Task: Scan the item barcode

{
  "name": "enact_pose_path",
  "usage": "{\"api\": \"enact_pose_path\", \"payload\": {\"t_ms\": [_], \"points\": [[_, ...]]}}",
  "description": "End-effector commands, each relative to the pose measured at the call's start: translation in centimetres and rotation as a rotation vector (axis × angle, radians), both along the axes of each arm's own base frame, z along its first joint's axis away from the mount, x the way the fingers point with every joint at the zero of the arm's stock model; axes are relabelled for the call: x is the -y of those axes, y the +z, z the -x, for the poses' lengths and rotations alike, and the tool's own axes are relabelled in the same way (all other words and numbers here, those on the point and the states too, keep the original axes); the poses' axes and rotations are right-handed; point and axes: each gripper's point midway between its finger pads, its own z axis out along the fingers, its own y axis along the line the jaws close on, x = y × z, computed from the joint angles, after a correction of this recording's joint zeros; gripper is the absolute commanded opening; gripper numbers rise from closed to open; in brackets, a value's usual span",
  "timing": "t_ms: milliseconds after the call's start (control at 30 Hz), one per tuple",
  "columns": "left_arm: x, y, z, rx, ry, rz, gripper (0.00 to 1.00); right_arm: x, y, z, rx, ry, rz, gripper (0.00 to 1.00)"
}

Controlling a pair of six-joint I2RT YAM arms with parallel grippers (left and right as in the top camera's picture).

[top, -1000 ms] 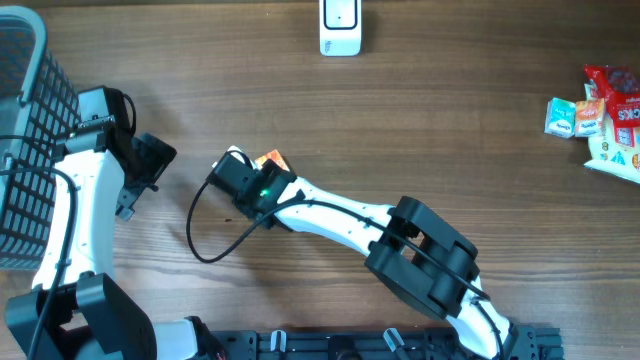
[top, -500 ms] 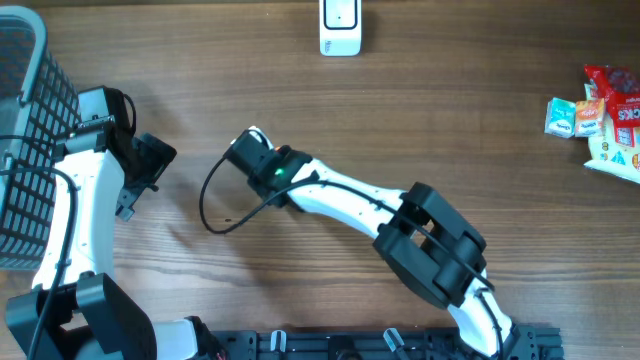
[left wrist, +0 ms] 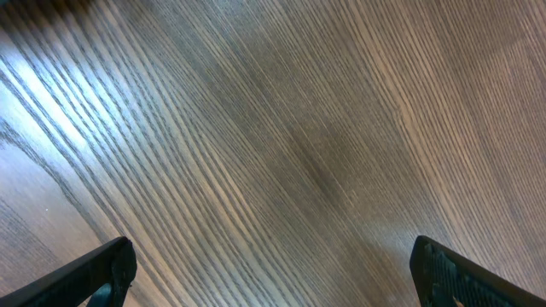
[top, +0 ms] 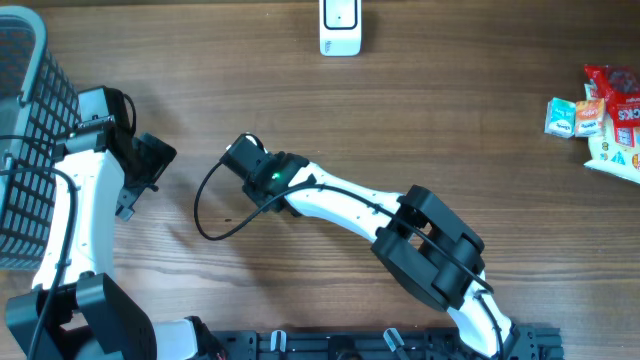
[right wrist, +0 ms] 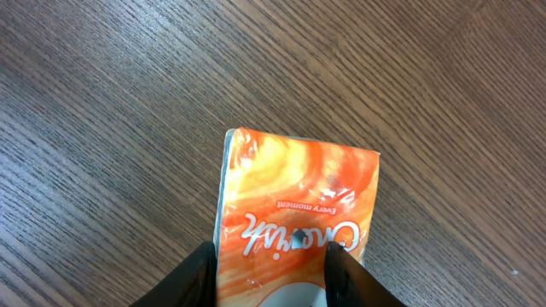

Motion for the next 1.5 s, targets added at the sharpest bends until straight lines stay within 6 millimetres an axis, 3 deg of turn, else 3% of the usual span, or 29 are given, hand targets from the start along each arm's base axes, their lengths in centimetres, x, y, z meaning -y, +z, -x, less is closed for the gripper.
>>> {"api": "enact_pose_path", "payload": {"t_ms": [0, 167, 333, 467, 600, 967, 1100, 1233, 1467], "points": [[-0.5, 0.6, -0.2, 0.014, 0.027, -0.017, 1.00, 0.5, -0.3, -0.2, 0.019, -0.042, 0.023, 0.40], [-0.5, 0.6, -0.2, 0.014, 0.027, -0.017, 1.00, 0.7, 0.1, -0.3, 0.062, -0.067, 0.052, 0.41], [-0.5, 0.6, -0.2, 0.015, 0.027, -0.017, 1.00, -0.5, 1.7, 0.5, 0.180, -0.029, 0.115, 0.46], [-0.5, 0.6, -0.2, 0.015, 0.027, -0.017, 1.00, -1.5, 1.6, 1.6, 0.185, 0.026, 0.121, 0.48], [-0.5, 0.6, -0.2, 0.014, 0.027, -0.017, 1.00, -1.4, 1.5, 1.4, 0.176, -0.003, 0.105, 0.48], [-0.5, 0.6, -0.2, 0.014, 0.027, -0.017, 1.00, -0.3, -1.9, 0.8, 0.108, -0.017, 0.138, 0.48], [-0.5, 0.6, -0.2, 0.014, 0.027, -0.017, 1.00, -0.2, -2.0, 0.9, 0.103, -0.016, 0.140, 0.33], [-0.5, 0.6, -0.2, 0.014, 0.026, -0.017, 1.00, -0.3, -1.4, 0.8, 0.104, -0.036, 0.130, 0.05], [-0.5, 0.6, -0.2, 0.013, 0.024, -0.018, 1.00, 0.0, 3.9, -0.3, 0.061, -0.189, -0.020, 0.04]]}}
